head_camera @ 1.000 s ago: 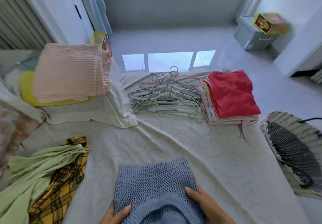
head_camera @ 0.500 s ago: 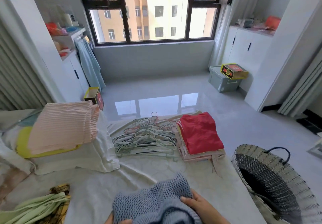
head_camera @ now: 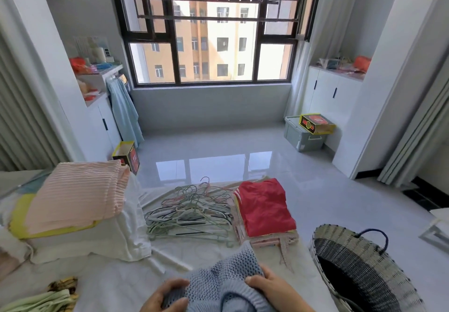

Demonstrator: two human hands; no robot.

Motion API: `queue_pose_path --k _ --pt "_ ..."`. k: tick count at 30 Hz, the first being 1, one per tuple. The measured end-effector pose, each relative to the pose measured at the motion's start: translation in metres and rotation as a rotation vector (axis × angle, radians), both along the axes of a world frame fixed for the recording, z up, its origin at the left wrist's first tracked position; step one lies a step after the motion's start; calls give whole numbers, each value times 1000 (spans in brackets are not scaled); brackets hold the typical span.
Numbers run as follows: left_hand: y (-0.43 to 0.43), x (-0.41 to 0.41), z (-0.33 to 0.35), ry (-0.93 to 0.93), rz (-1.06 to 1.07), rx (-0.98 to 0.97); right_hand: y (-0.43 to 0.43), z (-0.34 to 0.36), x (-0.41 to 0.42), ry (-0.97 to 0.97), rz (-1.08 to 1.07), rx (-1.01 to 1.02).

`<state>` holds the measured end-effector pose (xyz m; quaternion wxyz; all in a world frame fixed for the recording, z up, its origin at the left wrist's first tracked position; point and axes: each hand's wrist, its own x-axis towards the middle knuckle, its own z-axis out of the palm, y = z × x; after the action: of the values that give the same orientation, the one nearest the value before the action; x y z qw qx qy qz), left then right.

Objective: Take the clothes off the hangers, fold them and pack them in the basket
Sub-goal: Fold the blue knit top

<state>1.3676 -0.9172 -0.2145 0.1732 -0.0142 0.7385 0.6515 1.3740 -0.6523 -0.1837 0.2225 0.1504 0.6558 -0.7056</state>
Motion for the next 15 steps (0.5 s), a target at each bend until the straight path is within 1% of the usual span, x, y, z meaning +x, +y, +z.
queue_pose_path --k 3,5,7,9,10,11,12,13,14,15 --pt "6 -5 9 -15 -99 -146 -13 13 -1 50 62 74" --pt "12 -9 16 4 -93 -155 -23 18 -3 82 80 137" --pt "22 -17 28 11 -77 -199 -40 31 0 160 136 182" --pt "26 -23 45 -7 -129 -258 -57 29 -6 240 216 234" --pt "27 -29 49 14 -152 -294 -69 32 -7 247 229 238" --pt "28 -38 51 54 -174 -341 -82 37 -4 274 232 219" --pt "30 -45 57 85 -178 -418 -90 29 -6 292 209 155" --pt "27 -51 61 104 -171 -479 -100 25 -5 319 182 142" --pt "22 -54 63 133 -177 -521 -106 23 0 279 184 77" --pt "17 -59 62 158 -197 -529 -113 10 -9 293 153 38"
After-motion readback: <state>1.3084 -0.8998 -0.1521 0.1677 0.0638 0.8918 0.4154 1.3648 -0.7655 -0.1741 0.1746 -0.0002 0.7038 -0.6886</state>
